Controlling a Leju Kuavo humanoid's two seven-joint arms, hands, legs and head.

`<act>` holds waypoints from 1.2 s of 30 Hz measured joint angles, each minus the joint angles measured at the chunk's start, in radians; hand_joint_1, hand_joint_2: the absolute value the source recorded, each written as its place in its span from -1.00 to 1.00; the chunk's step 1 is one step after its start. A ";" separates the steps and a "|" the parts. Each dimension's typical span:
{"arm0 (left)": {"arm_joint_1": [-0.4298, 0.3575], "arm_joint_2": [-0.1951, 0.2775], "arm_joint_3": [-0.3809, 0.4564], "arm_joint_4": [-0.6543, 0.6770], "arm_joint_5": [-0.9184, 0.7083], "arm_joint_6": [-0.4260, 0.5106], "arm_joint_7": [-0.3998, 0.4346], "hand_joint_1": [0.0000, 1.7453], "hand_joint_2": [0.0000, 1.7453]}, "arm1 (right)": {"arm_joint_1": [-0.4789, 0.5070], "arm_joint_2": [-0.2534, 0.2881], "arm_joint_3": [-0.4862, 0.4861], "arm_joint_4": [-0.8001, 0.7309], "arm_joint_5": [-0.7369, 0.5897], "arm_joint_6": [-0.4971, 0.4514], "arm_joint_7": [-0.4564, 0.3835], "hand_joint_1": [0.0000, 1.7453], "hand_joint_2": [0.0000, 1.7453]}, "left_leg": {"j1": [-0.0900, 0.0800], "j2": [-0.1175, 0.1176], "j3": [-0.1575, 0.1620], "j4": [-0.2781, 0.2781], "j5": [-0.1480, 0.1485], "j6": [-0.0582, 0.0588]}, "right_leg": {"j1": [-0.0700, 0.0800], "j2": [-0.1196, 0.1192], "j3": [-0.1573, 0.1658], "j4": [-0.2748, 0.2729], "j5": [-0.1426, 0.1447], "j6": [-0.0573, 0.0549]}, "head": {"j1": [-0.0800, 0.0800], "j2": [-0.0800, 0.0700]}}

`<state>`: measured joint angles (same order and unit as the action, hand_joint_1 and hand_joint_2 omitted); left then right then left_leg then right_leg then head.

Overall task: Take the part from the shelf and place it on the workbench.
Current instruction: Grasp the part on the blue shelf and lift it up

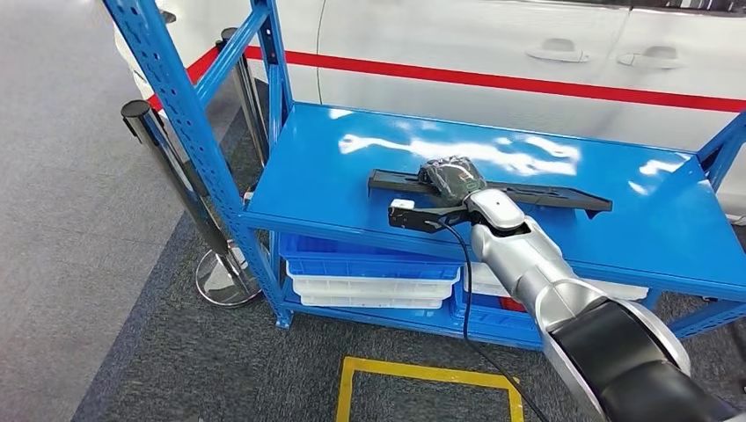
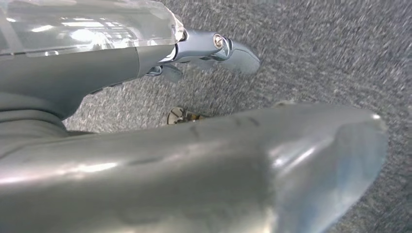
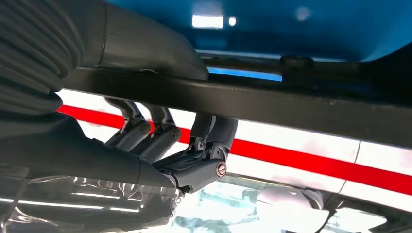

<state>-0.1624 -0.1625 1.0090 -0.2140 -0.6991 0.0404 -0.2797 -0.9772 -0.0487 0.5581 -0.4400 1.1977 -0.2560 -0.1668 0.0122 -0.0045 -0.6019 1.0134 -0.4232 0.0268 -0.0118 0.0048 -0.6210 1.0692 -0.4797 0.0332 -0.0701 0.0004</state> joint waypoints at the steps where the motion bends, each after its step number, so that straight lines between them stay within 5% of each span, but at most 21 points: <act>1: 0.000 0.000 0.000 0.000 0.000 0.002 -0.002 -1.00 -1.00 | 0.001 0.000 0.000 0.000 0.000 0.001 0.000 1.00 1.00 | 0.000 0.001 0.000 -0.001 0.001 0.003 | -0.001 -0.001 -0.026 0.058 -0.031 0.004 | 0.000 0.000; 2: 0.001 0.000 0.000 0.000 0.001 0.003 -0.006 -1.00 -1.00 | 0.003 0.000 0.000 0.001 0.000 0.002 0.000 1.00 1.00 | 0.000 0.001 -0.001 -0.001 0.001 0.004 | -0.002 -0.001 -0.059 0.127 -0.062 0.007 | 0.000 0.000; 4: 0.001 0.000 0.000 0.000 0.001 0.005 -0.015 -1.00 0.00 | 0.009 -0.001 0.000 0.001 0.001 0.002 -0.001 1.00 1.00 | -0.001 0.002 -0.001 0.000 0.000 0.005 | -0.003 -0.002 -0.104 0.218 -0.084 0.010 | 0.000 0.000; 6: 0.001 0.000 0.000 0.000 0.002 0.003 -0.021 -1.00 1.00 | 0.011 -0.001 0.000 0.001 0.001 0.001 -0.003 1.00 1.00 | -0.001 0.001 0.000 0.002 -0.001 0.004 | -0.004 -0.002 -0.080 0.164 -0.036 0.008 | 0.000 0.000; 8: 0.001 -0.001 0.000 0.000 0.003 0.002 -0.025 -1.00 1.00 | 0.009 -0.002 0.000 0.000 0.001 0.001 -0.004 1.00 1.00 | -0.003 0.000 0.001 0.004 -0.003 0.000 | -0.002 -0.003 -0.014 0.025 0.027 0.001 | 0.000 0.000; 10: 0.001 -0.002 0.000 0.000 0.001 0.002 -0.028 -1.00 1.00 | 0.007 -0.001 0.000 -0.001 0.001 0.001 -0.007 1.00 1.00 | -0.006 -0.002 -0.001 0.005 -0.004 -0.008 | 0.003 -0.003 0.020 -0.051 0.047 -0.008 | 0.000 0.000; 14: 0.001 -0.002 -0.006 0.000 -0.008 0.002 -0.036 -1.00 1.00 | 0.006 -0.001 0.000 -0.006 -0.002 0.002 -0.018 1.00 1.00 | -0.005 -0.002 -0.005 0.016 -0.015 -0.029 | 0.001 -0.004 0.026 -0.067 0.051 -0.032 | 0.000 0.000; 18: 0.002 -0.002 -0.021 0.000 -0.017 0.010 -0.044 -1.00 1.00 | 0.006 -0.001 0.000 -0.010 -0.013 0.006 -0.034 1.00 1.00 | -0.001 -0.001 -0.104 0.233 -0.126 -0.042 | 0.000 -0.009 0.029 -0.073 0.055 -0.048 | 0.000 0.000; 20: 0.005 -0.001 -0.024 0.000 -0.015 0.010 -0.044 -1.00 1.00 | 0.006 -0.001 -0.002 -0.010 -0.026 0.009 -0.043 1.00 1.00 | 0.001 -0.001 -0.127 0.284 -0.128 -0.045 | 0.000 -0.008 0.029 -0.071 0.054 -0.047 | 0.000 0.000; 23: 0.004 0.000 -0.024 0.000 -0.004 0.011 -0.040 -1.00 1.00 | 0.005 -0.002 -0.016 -0.016 -0.068 0.022 -0.070 1.00 1.00 | 0.003 0.000 -0.041 0.109 -0.037 -0.042 | 0.000 -0.005 0.029 -0.063 0.048 -0.038 | 0.000 0.000; 25: 0.004 0.000 -0.024 0.000 0.003 0.009 -0.038 -1.00 1.00 | 0.006 -0.005 -0.031 -0.023 -0.107 0.034 -0.094 1.00 1.00 | 0.002 0.000 -0.001 0.025 -0.013 -0.033 | 0.004 -0.002 0.025 -0.055 0.045 -0.028 | 0.000 0.000; 28: 0.004 0.000 -0.024 0.000 0.010 0.004 -0.041 -1.00 1.00 | 0.010 -0.012 -0.062 -0.038 -0.182 0.066 -0.144 1.00 1.00 | -0.001 -0.001 -0.001 0.015 -0.012 -0.015 | 0.003 -0.001 0.020 -0.053 0.044 -0.012 | 0.000 0.000; 30: 0.003 0.000 -0.024 0.000 0.012 0.002 -0.044 -1.00 1.00 | 0.014 -0.018 -0.084 -0.051 -0.235 0.095 -0.181 1.00 1.00 | 0.001 -0.001 -0.001 0.010 -0.007 -0.003 | -0.001 -0.001 0.005 -0.018 0.018 -0.001 | 0.000 0.000; 34: 0.002 0.000 -0.024 0.000 0.015 0.002 -0.046 -1.00 1.00 | 0.033 -0.026 -0.128 -0.077 -0.337 0.163 -0.244 1.00 1.00 | 0.001 0.000 -0.003 0.009 -0.005 0.005 | -0.002 -0.002 -0.109 0.220 -0.087 0.011 | 0.000 0.000; 36: 0.002 0.000 -0.024 0.000 0.018 0.001 -0.046 -1.00 1.00 | 0.043 -0.029 -0.148 -0.092 -0.378 0.194 -0.265 1.00 1.00 | 0.001 -0.001 -0.001 0.009 -0.006 0.004 | -0.002 -0.002 -0.109 0.211 -0.057 0.008 | 0.000 0.000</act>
<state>-0.1601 -0.1627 0.9850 -0.2140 -0.6814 0.0419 -0.3262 -0.9342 -0.0776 0.4098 -0.5322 0.8199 -0.0622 -0.4321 0.0130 -0.0054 -0.6033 1.0224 -0.4292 0.0312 -0.0137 0.0025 -0.7299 1.2801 -0.5368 0.0416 -0.0702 0.0004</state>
